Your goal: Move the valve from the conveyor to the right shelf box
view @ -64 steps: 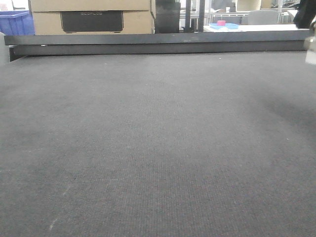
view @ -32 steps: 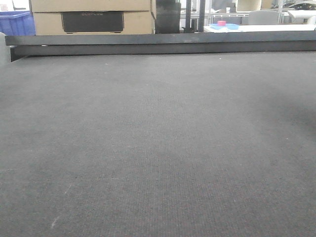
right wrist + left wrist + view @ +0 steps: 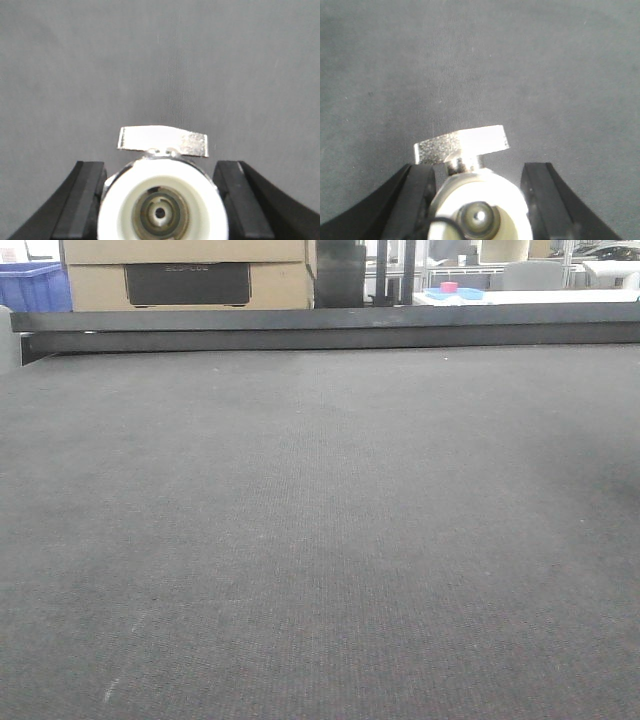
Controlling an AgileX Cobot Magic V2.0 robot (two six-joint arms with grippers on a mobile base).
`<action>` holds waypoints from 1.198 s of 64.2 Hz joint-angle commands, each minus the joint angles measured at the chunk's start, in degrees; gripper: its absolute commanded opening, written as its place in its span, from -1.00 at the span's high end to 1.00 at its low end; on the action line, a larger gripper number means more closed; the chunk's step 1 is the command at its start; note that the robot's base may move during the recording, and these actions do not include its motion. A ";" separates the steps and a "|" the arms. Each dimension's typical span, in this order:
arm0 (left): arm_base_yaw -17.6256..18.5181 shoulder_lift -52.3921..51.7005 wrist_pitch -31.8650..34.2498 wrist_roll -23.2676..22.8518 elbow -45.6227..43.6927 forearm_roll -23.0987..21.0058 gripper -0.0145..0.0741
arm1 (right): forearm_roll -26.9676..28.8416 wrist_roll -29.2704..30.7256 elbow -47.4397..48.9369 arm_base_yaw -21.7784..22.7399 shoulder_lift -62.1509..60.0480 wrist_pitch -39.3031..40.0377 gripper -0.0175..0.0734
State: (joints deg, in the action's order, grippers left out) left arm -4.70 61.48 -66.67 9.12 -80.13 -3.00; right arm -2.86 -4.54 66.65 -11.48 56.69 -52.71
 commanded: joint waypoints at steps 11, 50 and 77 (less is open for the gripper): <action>0.07 -6.94 5.98 -0.36 0.41 -0.43 0.92 | -1.08 -0.11 0.75 -0.06 -5.07 7.55 0.96; 0.07 -9.16 9.51 -0.36 0.41 -0.43 0.92 | -1.08 -0.11 0.79 -0.06 -5.94 11.19 0.96; 0.07 -9.16 9.51 -0.36 0.41 -0.43 0.92 | -1.08 -0.11 0.79 -0.06 -5.94 12.65 0.96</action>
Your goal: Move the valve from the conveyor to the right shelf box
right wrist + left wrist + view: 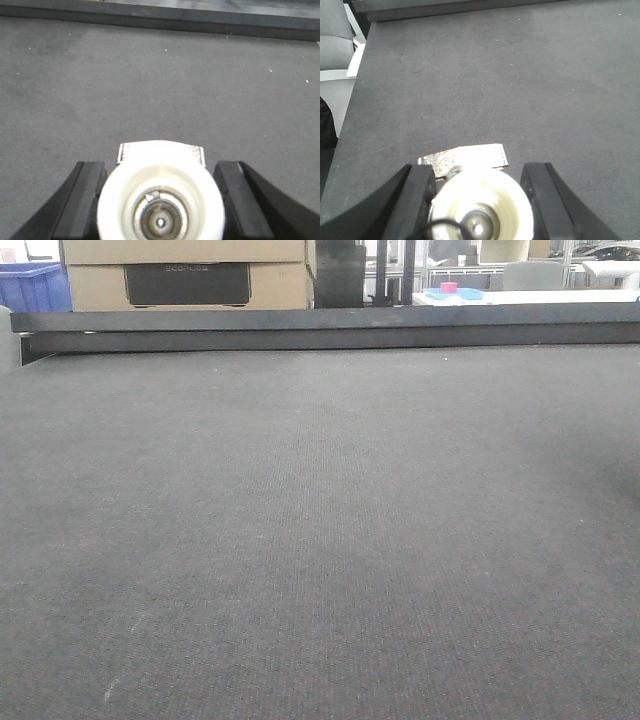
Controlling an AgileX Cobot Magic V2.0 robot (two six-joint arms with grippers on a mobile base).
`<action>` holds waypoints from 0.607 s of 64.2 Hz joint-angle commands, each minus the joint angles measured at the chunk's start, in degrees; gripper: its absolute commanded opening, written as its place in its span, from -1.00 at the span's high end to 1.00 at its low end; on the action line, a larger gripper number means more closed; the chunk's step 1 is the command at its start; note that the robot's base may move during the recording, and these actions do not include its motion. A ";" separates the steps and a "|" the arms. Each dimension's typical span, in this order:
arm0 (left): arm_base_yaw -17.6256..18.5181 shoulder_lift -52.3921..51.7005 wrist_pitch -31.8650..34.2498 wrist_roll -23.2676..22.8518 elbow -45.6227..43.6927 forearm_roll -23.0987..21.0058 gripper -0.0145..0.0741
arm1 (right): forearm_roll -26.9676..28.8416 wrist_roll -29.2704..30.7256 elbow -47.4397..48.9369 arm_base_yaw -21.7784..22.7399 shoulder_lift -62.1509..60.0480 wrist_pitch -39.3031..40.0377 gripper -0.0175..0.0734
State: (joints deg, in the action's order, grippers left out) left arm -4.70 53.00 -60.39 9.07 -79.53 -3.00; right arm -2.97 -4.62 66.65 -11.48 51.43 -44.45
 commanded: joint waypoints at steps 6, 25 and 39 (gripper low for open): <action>0.07 -0.68 3.23 -0.32 -0.19 -0.43 0.92 | -0.97 -0.02 0.79 -0.06 -0.68 4.39 0.96; 0.07 -0.68 3.23 -0.32 -0.19 -0.43 0.92 | -0.97 -0.02 0.79 -0.06 -0.68 4.38 0.97; 0.07 -0.68 3.23 -0.32 -0.19 -0.43 0.92 | -0.97 -0.02 0.79 -0.06 -0.68 4.38 0.97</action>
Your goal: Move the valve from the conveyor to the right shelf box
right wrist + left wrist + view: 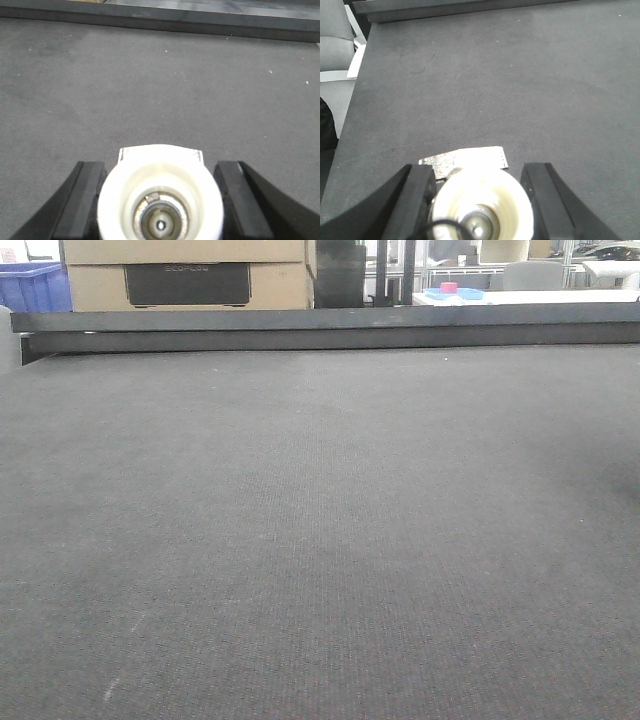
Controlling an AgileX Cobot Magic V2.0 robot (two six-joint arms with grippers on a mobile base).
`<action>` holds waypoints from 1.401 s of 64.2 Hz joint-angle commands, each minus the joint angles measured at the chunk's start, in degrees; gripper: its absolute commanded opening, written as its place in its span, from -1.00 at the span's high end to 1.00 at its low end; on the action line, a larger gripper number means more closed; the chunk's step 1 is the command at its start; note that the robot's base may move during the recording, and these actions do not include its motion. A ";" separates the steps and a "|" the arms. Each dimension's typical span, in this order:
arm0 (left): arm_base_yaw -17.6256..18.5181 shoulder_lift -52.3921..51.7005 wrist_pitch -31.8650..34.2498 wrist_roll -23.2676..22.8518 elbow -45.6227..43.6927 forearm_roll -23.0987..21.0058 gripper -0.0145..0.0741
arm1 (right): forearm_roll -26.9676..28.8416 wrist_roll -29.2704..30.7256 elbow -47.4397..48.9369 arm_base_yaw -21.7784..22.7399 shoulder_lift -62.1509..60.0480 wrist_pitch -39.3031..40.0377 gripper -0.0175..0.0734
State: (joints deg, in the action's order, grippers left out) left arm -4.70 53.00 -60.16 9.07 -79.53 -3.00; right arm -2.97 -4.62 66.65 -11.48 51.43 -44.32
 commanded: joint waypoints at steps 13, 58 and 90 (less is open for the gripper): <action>0.07 -0.68 3.00 -0.32 -0.19 -0.43 0.92 | -0.97 -0.02 0.79 -0.06 -0.68 4.25 0.97; 0.07 -1.09 3.01 -0.32 -0.19 -0.43 0.92 | -0.97 -0.02 0.79 -0.06 -0.68 4.57 0.97; 0.07 -1.09 3.01 -0.32 -0.19 -0.43 0.92 | -0.97 -0.02 0.79 -0.06 -0.68 4.57 0.97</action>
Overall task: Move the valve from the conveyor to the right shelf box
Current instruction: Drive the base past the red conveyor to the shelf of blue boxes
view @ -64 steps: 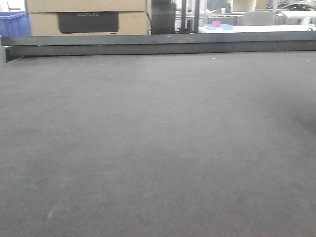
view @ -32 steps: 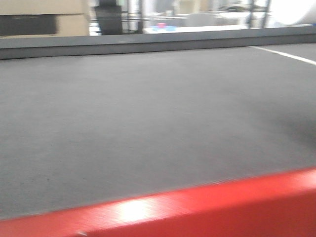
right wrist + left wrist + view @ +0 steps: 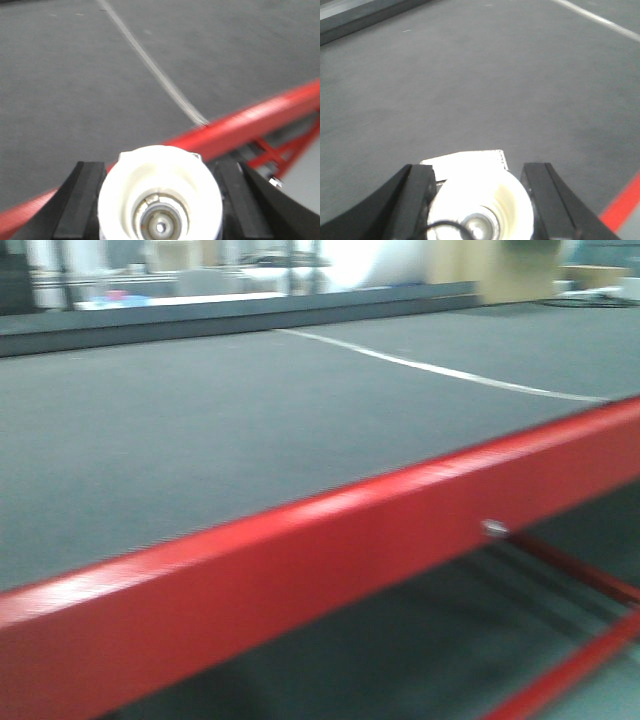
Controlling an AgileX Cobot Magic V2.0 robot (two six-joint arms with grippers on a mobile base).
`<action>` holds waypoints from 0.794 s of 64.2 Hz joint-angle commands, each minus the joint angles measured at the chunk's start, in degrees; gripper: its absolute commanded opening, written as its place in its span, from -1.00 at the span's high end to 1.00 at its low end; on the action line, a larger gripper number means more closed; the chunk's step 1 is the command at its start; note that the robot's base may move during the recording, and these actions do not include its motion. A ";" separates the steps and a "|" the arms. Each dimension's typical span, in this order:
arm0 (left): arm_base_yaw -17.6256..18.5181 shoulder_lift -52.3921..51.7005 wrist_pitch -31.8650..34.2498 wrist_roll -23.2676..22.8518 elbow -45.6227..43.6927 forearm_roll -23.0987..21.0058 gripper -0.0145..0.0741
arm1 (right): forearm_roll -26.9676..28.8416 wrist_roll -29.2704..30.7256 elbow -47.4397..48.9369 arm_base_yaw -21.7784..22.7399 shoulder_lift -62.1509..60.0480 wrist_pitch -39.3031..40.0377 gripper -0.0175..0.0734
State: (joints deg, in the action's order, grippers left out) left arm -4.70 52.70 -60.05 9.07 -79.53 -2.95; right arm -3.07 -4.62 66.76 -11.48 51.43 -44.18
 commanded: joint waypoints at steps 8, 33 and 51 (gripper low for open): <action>0.07 -0.79 2.90 -0.32 -0.19 -0.48 0.92 | -0.87 -0.02 0.68 -0.06 -0.68 4.43 0.97; 0.07 -0.79 2.90 -0.32 -0.19 -0.48 0.92 | -0.87 -0.02 0.68 -0.06 -0.68 4.43 0.97; 0.07 -0.79 2.90 -0.32 -0.19 -0.48 0.92 | -0.87 -0.02 0.68 -0.06 -0.68 4.43 0.97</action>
State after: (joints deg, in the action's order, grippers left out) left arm -4.70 52.70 -60.05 9.07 -79.43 -3.06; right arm -3.17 -4.62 66.76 -11.48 51.43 -44.18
